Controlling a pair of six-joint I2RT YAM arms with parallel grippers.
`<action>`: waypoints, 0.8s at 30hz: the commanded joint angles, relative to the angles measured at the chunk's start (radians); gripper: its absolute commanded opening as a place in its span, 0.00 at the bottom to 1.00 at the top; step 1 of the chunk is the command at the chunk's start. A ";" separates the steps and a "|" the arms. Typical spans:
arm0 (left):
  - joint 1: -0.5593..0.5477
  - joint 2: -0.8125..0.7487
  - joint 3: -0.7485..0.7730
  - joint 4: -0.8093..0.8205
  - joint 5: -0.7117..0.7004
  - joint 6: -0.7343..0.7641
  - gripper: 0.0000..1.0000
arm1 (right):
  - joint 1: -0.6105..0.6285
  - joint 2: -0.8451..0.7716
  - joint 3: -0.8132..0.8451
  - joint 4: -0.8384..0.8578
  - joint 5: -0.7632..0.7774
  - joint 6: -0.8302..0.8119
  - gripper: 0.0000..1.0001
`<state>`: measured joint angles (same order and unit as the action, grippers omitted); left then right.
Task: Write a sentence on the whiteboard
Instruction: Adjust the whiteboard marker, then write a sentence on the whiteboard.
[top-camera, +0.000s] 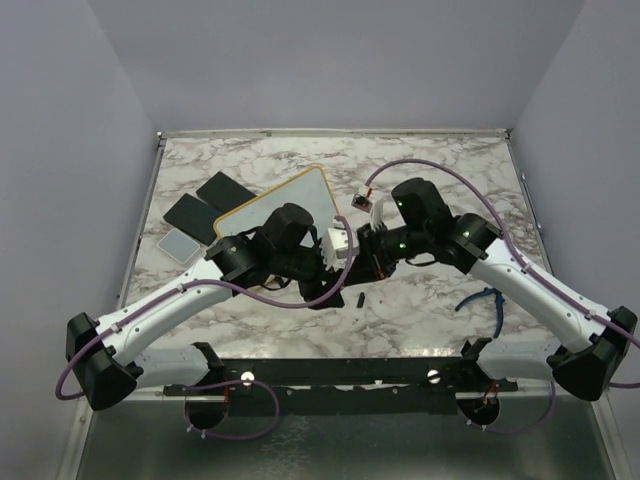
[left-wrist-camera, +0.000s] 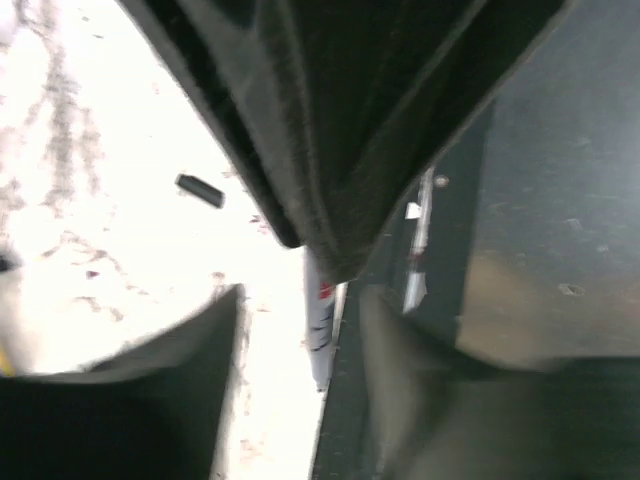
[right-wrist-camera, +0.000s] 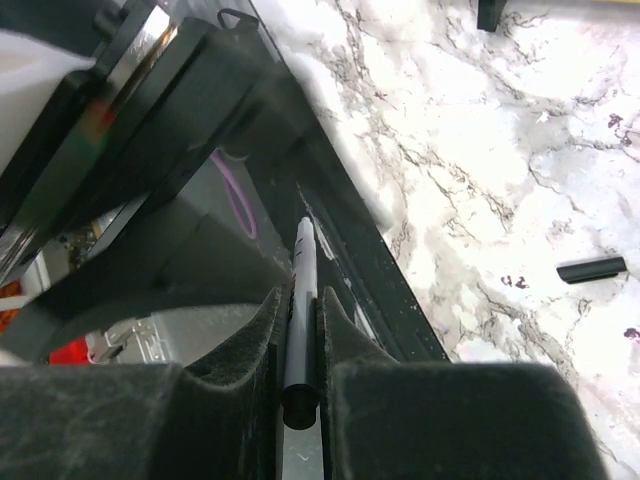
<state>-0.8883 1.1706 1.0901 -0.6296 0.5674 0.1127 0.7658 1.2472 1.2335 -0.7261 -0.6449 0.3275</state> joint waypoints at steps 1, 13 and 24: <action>-0.005 -0.016 0.030 0.045 -0.128 -0.011 0.82 | 0.001 -0.071 -0.020 0.011 0.109 -0.011 0.00; 0.024 -0.108 0.095 0.127 -0.507 -0.078 0.99 | 0.002 -0.217 -0.132 0.066 0.668 -0.010 0.00; 0.584 -0.153 0.031 0.260 -0.560 -0.289 0.99 | 0.043 -0.318 -0.329 0.370 0.837 0.044 0.00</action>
<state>-0.4438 1.0607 1.1545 -0.4328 0.0502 -0.0776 0.7742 0.9646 0.9524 -0.5182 0.0952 0.3408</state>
